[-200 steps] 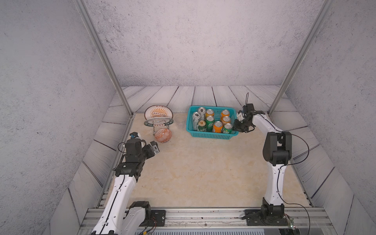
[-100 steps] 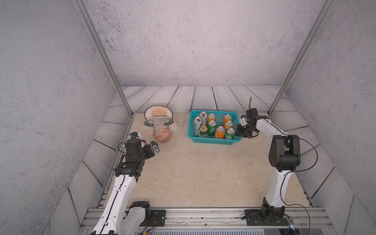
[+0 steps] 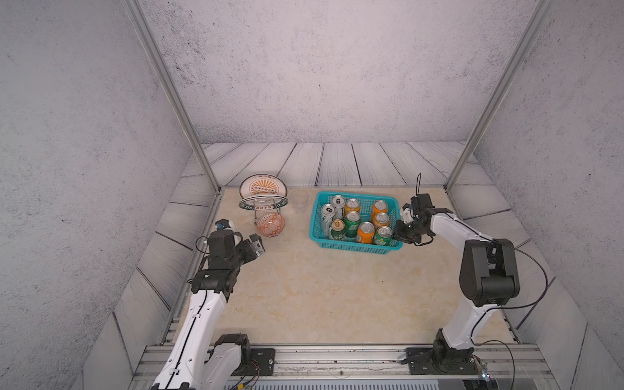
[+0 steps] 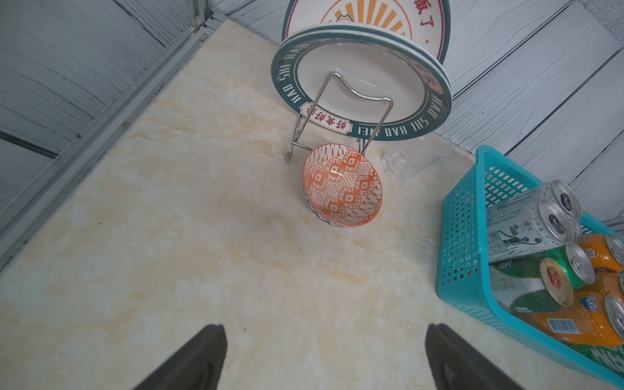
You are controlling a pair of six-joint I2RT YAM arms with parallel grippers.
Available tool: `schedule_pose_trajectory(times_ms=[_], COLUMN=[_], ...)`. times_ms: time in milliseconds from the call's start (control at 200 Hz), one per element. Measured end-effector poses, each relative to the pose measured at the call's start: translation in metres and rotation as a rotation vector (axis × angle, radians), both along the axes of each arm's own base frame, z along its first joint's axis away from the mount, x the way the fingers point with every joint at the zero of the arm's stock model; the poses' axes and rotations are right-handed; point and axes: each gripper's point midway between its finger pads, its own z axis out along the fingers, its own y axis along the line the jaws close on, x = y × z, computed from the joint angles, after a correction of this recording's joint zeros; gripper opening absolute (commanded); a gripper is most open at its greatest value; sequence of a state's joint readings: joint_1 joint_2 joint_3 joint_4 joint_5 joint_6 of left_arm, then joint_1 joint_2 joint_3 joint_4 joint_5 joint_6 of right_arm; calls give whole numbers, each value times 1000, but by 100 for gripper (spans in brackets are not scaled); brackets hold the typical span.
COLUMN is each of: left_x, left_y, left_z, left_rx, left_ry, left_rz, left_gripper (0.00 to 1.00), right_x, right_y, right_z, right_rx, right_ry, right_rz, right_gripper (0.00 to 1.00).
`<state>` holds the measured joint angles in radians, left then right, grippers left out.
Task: Take out the drinks from the basket
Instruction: Move the basket to the center of the board.
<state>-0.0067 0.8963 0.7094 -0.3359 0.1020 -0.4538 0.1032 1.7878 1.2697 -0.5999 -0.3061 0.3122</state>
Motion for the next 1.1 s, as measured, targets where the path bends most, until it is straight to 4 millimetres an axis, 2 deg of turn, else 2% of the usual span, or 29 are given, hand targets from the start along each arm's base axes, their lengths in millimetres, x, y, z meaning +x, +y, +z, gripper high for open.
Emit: schedule_pose_trajectory(times_ms=[245,555,721,911,1101], left_x=[0,0,0,0,0], left_y=[0,0,-1,-1,-1], left_z=[0,1,1,1,1], left_rx=[0,-1,-2,-5,-4], left_ry=[-2,-3,-3,-3,-2], left_rz=[0,0,-3,-7,-7], left_gripper=[99,99,99,99,99], right_x=[-21,-49,-56,-57,-61], right_y=[21,62,74,77,81], right_z=[-1,-2,-2,-2,-3], right_rx=[-21,3,17,14,-6], right_ry=[5,-9,-5,-9,-19], right_rz=[27,85,110,125,182], right_gripper=[13,13,14,24,38])
